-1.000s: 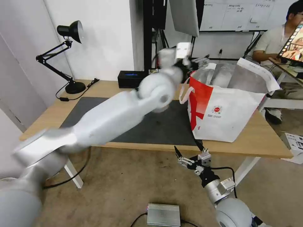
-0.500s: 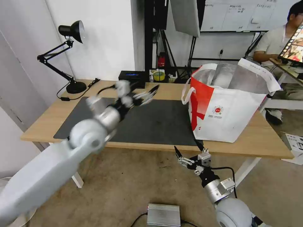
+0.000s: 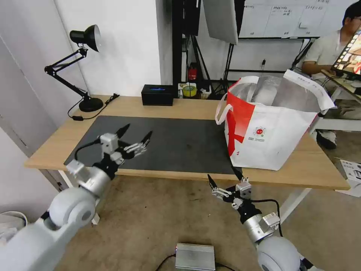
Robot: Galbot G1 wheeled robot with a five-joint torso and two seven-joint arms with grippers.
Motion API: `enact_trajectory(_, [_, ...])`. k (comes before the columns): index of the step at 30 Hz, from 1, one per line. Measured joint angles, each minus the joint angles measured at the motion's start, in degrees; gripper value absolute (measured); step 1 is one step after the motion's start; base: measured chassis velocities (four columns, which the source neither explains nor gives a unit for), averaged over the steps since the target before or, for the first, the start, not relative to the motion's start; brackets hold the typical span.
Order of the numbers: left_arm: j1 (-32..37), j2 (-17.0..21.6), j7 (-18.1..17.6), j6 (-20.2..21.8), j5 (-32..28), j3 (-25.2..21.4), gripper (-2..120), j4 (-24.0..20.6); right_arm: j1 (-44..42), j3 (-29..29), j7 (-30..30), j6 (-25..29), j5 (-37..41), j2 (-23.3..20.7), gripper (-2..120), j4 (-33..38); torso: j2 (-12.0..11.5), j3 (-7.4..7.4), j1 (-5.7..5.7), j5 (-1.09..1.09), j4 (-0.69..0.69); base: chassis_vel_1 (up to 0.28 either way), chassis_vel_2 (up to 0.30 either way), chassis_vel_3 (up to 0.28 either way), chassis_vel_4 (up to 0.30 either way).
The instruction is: Pick up the trash from the table and place it into the takeout bag.
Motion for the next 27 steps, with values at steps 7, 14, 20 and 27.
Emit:
enact_trajectory(7, [7.8, -4.8, 1.1, -3.5, 4.3, -5.1, 100, 1.3, 0.0, 0.0, 0.0, 0.0, 0.0, 0.0, 100, 0.0, 0.0, 0.0, 0.0, 0.01, -0.01, 0.0, 0.0, 0.0, 0.0])
enact_trajectory(14, [10.9, -5.6, 2.3, -5.1, 4.1, -8.0, 100, 2.2, 0.0, 0.0, 0.0, 0.0, 0.0, 0.0, 100, 0.0, 0.0, 0.0, 0.0, 0.01, -0.01, 0.0, 0.0, 0.0, 0.0])
enact_trajectory(20, [12.9, -6.2, 2.3, -5.2, 4.4, -9.1, 100, 2.2, 0.0, 0.0, 0.0, 0.0, 0.0, 0.0, 100, 0.0, 0.0, 0.0, 0.0, 0.01, -0.01, 0.0, 0.0, 0.0, 0.0])
enact_trajectory(27, [14.2, -6.5, 2.3, -5.7, 4.7, -9.6, 100, 2.3, 0.0, 0.0, 0.0, 0.0, 0.0, 0.0, 100, 0.0, 0.0, 0.01, 0.0, 0.01, -0.01, 0.0, 0.0, 0.0, 0.0])
